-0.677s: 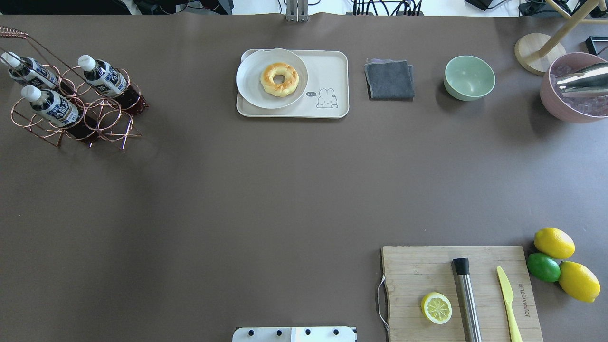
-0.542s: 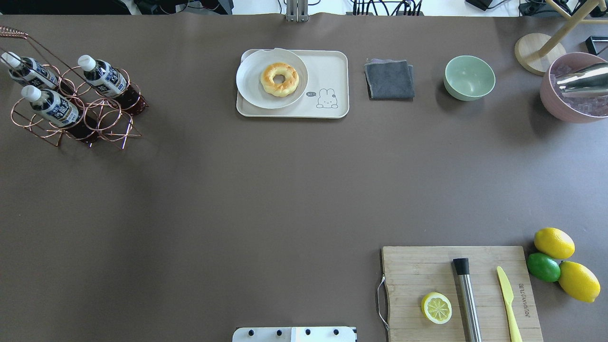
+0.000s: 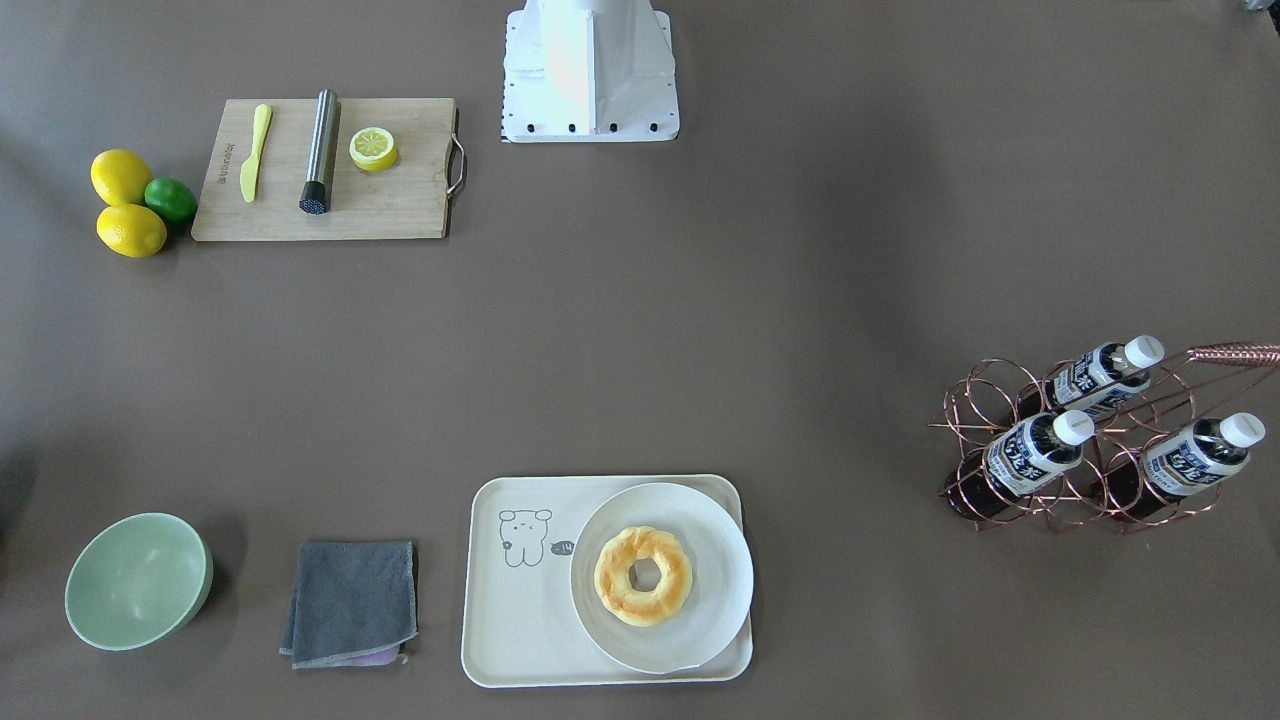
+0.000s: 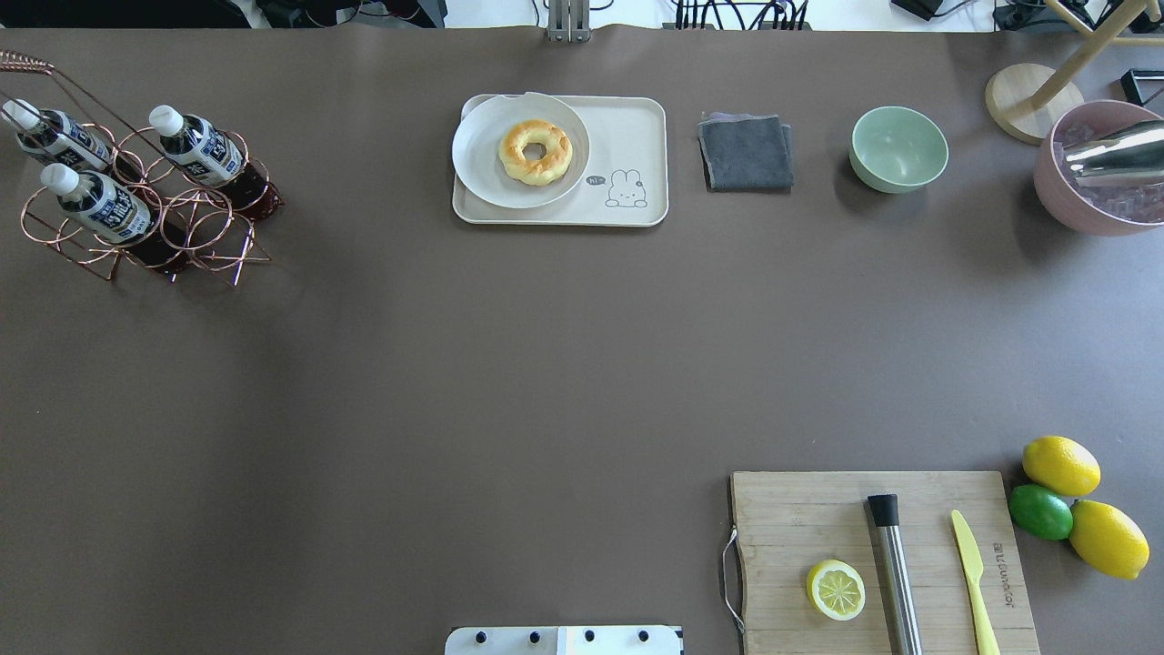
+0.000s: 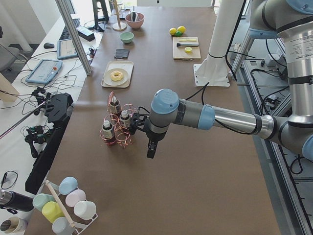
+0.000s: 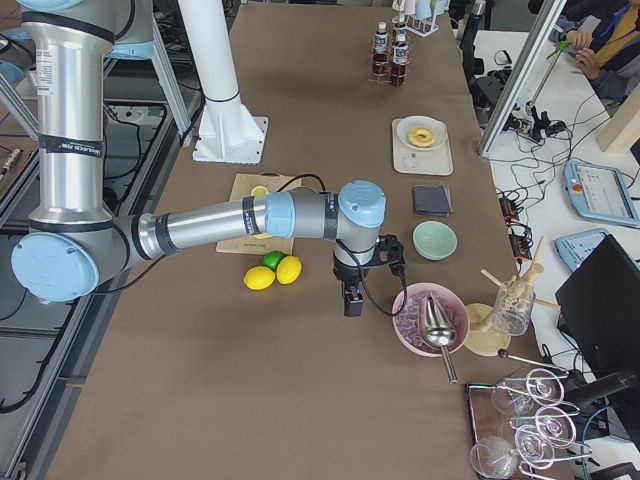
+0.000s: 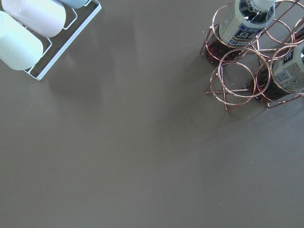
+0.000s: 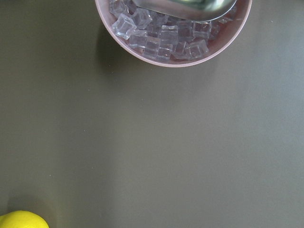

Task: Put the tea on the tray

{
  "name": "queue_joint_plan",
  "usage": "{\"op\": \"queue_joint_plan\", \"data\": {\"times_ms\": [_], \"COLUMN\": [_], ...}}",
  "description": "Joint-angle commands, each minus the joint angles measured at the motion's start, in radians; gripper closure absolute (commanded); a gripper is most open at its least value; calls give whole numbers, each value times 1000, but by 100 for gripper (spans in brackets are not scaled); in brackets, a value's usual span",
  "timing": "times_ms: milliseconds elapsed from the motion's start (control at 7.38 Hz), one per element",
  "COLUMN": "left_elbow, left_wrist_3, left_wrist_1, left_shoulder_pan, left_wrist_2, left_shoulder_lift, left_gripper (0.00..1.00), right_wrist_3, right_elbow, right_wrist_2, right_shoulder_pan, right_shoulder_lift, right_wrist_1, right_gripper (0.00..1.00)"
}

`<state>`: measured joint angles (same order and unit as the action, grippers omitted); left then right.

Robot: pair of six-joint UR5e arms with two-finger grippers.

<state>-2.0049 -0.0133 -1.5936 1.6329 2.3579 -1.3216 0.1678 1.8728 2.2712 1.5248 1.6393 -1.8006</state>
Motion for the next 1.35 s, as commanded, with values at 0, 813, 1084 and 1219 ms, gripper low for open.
{"op": "queue_joint_plan", "data": {"times_ms": [0,813,1084,1219], "left_elbow": [-5,-2,-2,3], "left_wrist_3": [53,64,-21,-25], "left_wrist_1": [0,-2,-6,-9], "left_shoulder_pan": [-19,-36,-60,-61], "left_wrist_2": [3,6,9,6], "left_shoulder_lift": [4,-2,2,1], "left_gripper": [3,4,3,3], "right_wrist_3": [4,-5,-5,-5], "right_elbow": [12,26,38,43], "right_wrist_2": [4,4,27,45], "right_shoulder_pan": [0,0,0,0], "right_shoulder_lift": [22,33,37,46], "right_wrist_1": [1,0,0,0], "right_gripper": [0,0,0,0]}}
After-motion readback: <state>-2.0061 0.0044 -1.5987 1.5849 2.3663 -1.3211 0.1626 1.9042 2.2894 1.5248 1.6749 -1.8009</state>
